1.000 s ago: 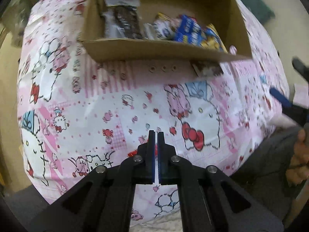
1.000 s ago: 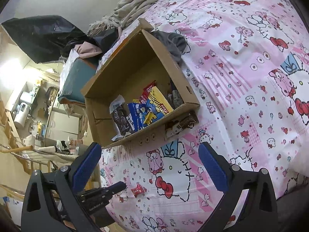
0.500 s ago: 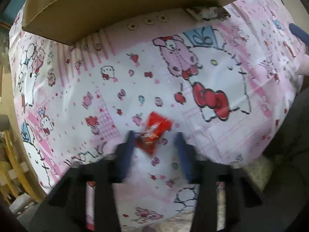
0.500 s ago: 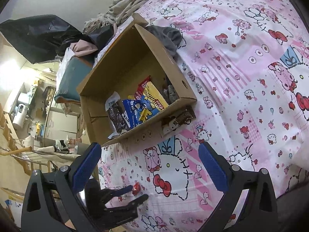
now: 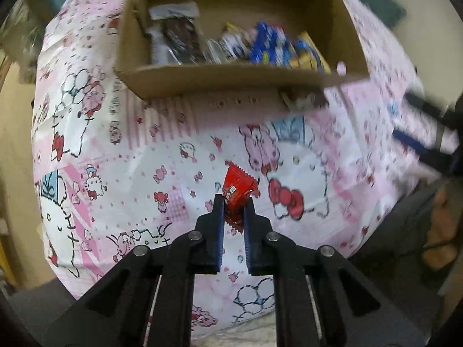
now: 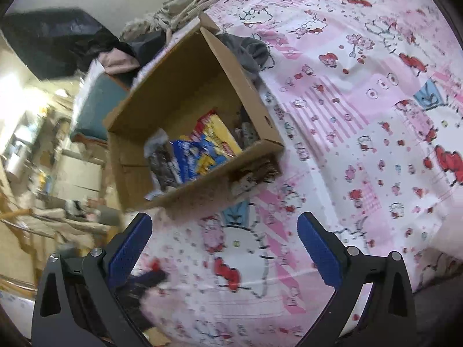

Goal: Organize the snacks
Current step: 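Grasp the chocolate bar with the right tool while the left tool holds the red candy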

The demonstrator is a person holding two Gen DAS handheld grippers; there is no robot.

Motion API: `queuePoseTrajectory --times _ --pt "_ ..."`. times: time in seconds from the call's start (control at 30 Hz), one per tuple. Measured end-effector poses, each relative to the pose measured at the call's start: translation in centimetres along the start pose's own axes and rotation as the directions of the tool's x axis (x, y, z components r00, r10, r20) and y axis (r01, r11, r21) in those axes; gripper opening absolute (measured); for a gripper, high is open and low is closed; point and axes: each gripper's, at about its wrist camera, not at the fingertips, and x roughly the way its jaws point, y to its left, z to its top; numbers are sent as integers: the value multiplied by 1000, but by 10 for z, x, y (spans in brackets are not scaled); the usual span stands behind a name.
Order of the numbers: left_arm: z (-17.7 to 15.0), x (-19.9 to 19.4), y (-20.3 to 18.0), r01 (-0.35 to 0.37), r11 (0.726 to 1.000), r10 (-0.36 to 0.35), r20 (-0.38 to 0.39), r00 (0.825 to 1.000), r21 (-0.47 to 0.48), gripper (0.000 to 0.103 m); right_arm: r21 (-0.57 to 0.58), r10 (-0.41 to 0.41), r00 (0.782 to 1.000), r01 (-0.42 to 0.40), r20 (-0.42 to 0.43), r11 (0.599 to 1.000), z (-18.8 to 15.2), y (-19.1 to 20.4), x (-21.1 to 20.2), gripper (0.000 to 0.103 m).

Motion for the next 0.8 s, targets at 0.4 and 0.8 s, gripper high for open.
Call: queuePoseTrajectory --times 0.4,0.8 --pt "6 -28 25 -22 982 47 132 990 -186 9 -341 -320 947 301 0 890 -62 16 75 101" --pt "10 -30 26 26 976 5 143 990 -215 9 -455 -302 943 331 138 826 -20 39 131 101"
